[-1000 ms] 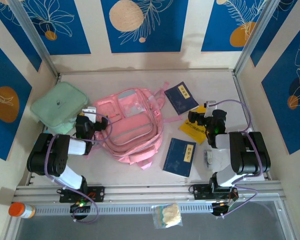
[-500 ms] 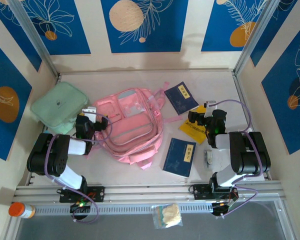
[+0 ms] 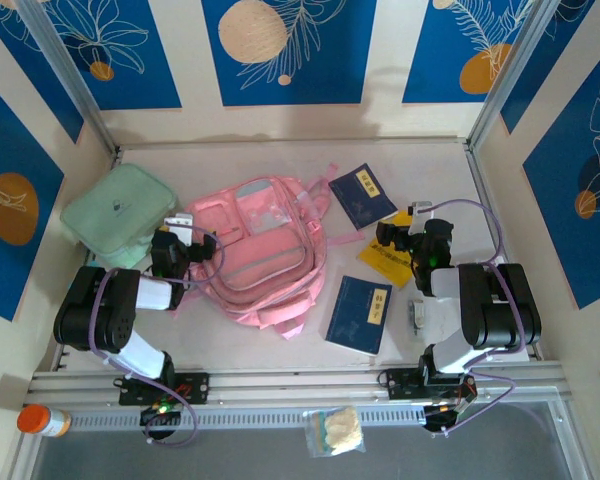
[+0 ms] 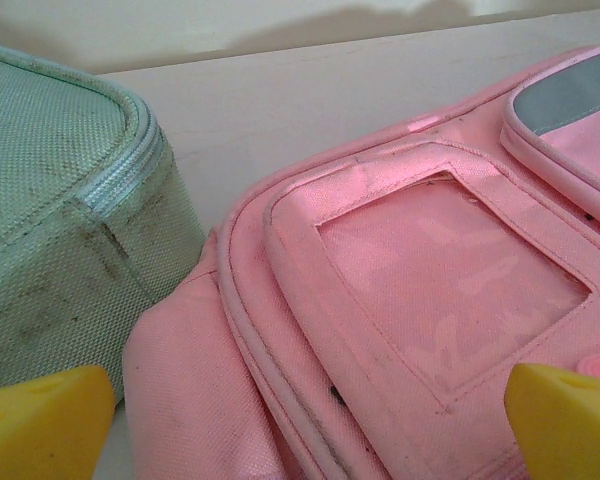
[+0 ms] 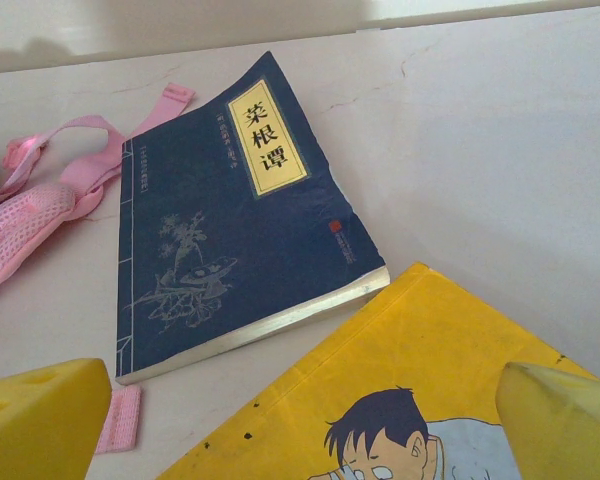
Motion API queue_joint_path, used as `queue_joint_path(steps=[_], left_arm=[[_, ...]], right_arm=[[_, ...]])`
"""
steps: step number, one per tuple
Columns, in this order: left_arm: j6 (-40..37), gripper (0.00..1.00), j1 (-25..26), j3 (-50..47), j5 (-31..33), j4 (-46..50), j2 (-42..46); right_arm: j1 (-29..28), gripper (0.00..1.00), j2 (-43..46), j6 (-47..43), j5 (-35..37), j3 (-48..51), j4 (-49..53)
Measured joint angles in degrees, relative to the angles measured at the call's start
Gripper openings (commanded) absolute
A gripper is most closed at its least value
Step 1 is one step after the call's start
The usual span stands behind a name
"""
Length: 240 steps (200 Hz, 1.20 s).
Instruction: Pack books, pencil case, and school supplies into a backpack
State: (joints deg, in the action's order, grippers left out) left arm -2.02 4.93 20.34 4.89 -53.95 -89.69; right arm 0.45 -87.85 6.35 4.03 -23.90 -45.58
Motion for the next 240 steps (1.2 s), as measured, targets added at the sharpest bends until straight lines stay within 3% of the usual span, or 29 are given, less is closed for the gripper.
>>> queue_joint_path(steps=[88,163,190,240], left_arm=[[0.00,0.99,0.00,-0.02,0.04,0.63,0.63],[0.79,0.99,0.00,0.57,0.26,13.40,17.70],[4.87,0.99,0.00,1.62,1.11,20.81,25.57],[21.14,0.99,-0.17,1.22,5.22,30.10,37.20]], right_arm=[[-2.36,0.99,1.38,-0.44,2.56,0.20,0.52],[-2.67,0.99,17.92,1.60,5.22,-5.51,17.53],[-1.42,0.99,22.08,7.50,5.16,-7.80,24.30],[5.44,0.99,22.73,22.77,-0.24,-11.72,38.66]])
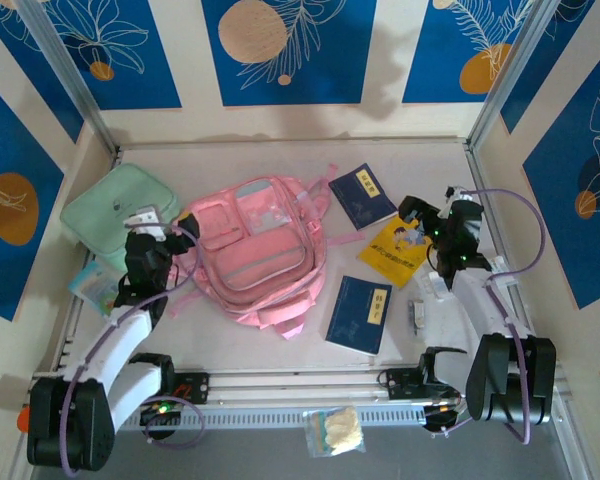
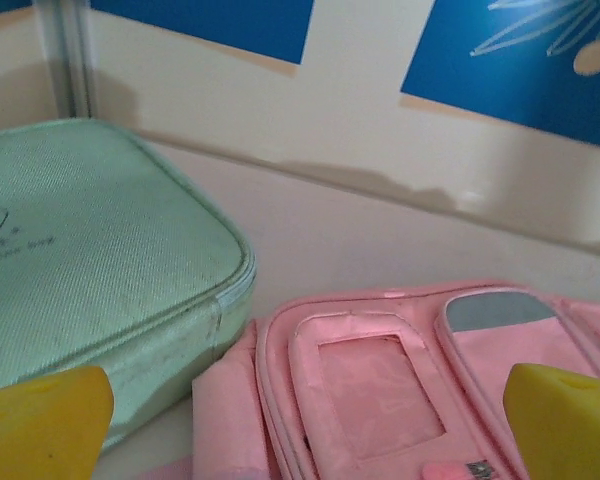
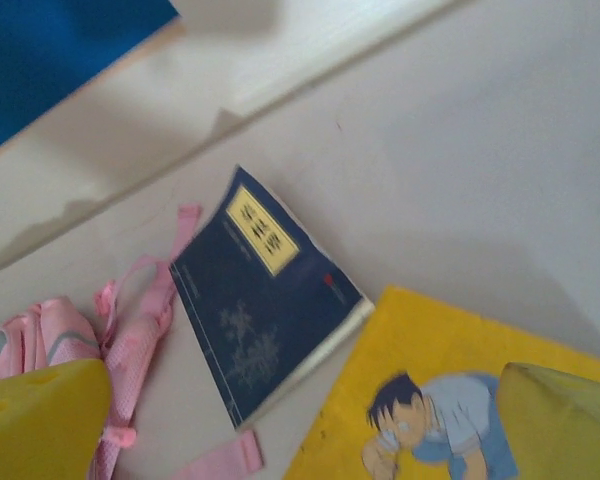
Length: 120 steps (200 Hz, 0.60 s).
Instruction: Pack books, pencil case, and school supplies into a backpack
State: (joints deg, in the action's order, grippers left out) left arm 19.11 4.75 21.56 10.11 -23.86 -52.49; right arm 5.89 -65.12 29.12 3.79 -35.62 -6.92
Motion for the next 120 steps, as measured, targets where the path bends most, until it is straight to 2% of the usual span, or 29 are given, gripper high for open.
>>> queue_joint_path(steps=[18,58,120], left_arm=[[3.56,0.99,-0.04,-0.13,-0.24,4.17,2.62],[10.08,0.99,-0.04,3.15,-4.20,18.95,6.43],[16.90,0.99,1.73,8.83,-11.69,39.52,8.85]], right_arm=[[-0.44,0.99,-0.72,2.16,-1.22,-1.38,4.72],[-5.84,0.99,-1.81,5.09,-4.44,-4.68,12.74],[-22.51,0.99,-8.07,7.78,-6.25,-9.84,21.99]])
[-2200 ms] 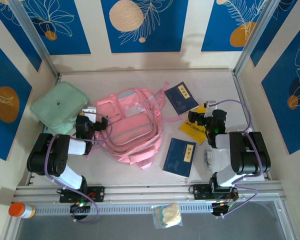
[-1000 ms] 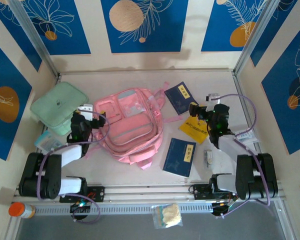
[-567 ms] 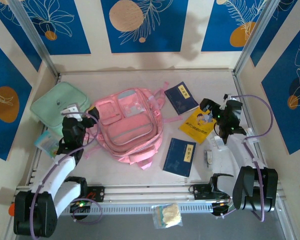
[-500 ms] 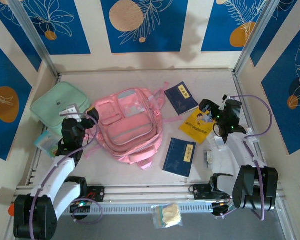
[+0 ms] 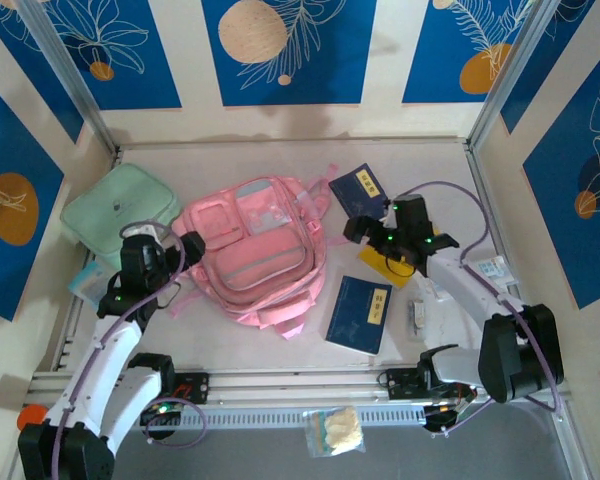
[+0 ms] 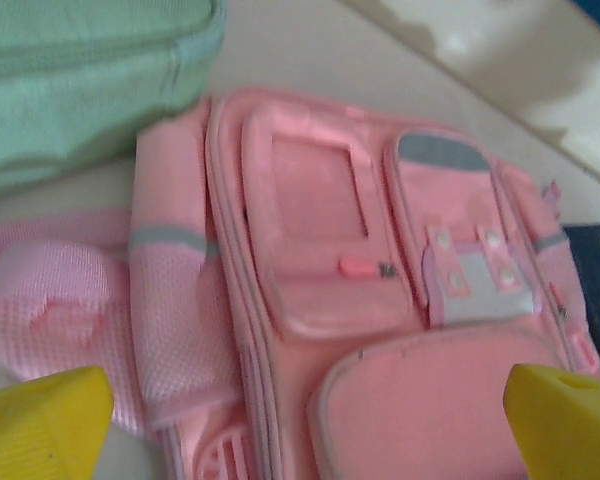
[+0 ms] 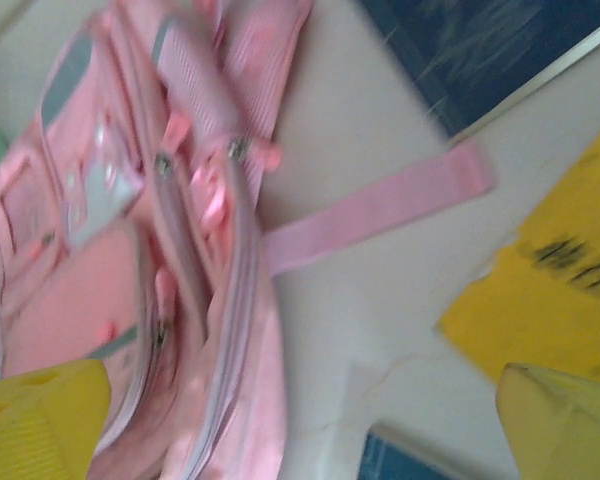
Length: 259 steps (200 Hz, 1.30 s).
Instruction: Pack books, pencil case, and school supplies into a backpack
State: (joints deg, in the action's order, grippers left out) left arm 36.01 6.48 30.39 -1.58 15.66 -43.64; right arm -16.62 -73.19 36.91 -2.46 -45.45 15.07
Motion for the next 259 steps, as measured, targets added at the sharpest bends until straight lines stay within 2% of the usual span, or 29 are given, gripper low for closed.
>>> queue_joint_path(steps=[43,101,152,178,199,211,215,241,252,259], left_arm=[[3.04,1.00,8.72,0.02,-2.47,11.19,-0.22],[8.66,0.99,20.06,0.02,-1.11,17.99,-0.44],[10.71,0.99,21.90,-0.57,-1.03,17.86,-2.25],[11.37,0.99,21.94,-1.81,-1.55,15.78,-2.60],[11.82,1.00,21.94,-3.37,-2.21,12.83,-3.80],[12.22,1.00,21.94,-4.37,-2.62,10.97,-4.48],[12.35,0.99,21.94,-4.70,-2.78,10.19,-4.63],[13.46,0.99,21.94,-6.56,-3.34,3.72,-7.37],[13.90,0.99,21.94,-6.80,-3.34,1.25,-9.44],[14.14,0.99,21.94,-6.80,-3.37,-0.35,-10.95]], right_arm=[[-9.09,0.99,-5.84,2.91,-1.29,-2.62,3.56],[-18.23,1.00,-15.87,6.27,-0.79,-9.27,4.26],[-20.09,0.92,-23.52,6.64,-0.57,-15.41,4.13],[-20.17,0.82,-26.38,6.23,-0.55,-17.16,5.16],[-20.17,0.67,-27.28,6.10,-0.31,-17.59,5.81],[-20.06,0.52,-27.28,5.42,-0.33,-17.62,5.99],[-20.04,0.44,-27.28,5.42,-0.24,-17.62,6.14],[-19.89,0.22,-27.26,5.20,0.48,-17.55,6.88],[-19.89,0.07,-27.15,5.14,0.48,-17.53,6.88],[-19.89,0.05,-26.99,5.01,0.48,-17.44,6.88]])
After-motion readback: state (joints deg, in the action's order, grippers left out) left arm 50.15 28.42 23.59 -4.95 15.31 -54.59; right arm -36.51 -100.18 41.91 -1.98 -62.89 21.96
